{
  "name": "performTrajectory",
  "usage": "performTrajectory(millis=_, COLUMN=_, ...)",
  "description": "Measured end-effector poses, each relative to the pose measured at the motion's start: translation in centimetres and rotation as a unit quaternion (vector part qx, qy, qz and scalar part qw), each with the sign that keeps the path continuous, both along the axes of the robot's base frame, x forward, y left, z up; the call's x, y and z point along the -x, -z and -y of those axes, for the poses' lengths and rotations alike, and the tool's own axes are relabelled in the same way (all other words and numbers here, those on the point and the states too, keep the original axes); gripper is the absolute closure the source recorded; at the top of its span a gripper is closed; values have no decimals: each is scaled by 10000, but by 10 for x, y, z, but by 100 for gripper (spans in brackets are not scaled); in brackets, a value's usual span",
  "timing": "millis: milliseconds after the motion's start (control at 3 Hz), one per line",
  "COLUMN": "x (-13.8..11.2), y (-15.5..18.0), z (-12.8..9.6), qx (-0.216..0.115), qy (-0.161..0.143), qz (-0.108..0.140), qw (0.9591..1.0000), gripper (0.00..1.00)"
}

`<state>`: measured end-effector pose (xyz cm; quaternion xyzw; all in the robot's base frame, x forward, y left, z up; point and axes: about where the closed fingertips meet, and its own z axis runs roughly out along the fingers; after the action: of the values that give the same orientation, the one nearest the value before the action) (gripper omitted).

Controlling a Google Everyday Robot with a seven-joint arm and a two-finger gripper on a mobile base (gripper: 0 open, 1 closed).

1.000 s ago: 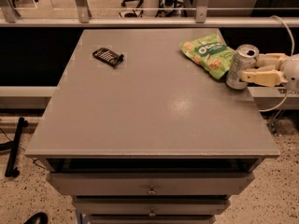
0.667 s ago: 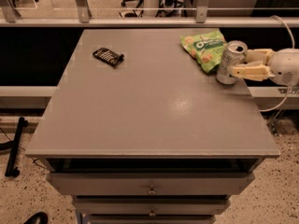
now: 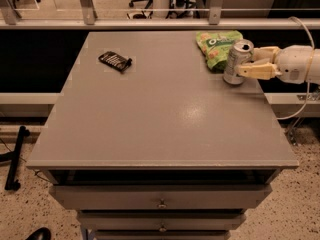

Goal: Move 7up can near green rice chip bag

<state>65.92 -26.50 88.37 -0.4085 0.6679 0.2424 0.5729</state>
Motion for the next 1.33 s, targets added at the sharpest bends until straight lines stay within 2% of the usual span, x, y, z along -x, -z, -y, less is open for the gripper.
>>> performTrajectory(millis=1000, x=7, y=-9, z=40, qx=176, qy=371, qz=-14, qw=9992, gripper=100)
performTrajectory(millis=1333, x=8, y=-6, z=52, qx=69, qy=514, qz=-42, qw=9986, gripper=82)
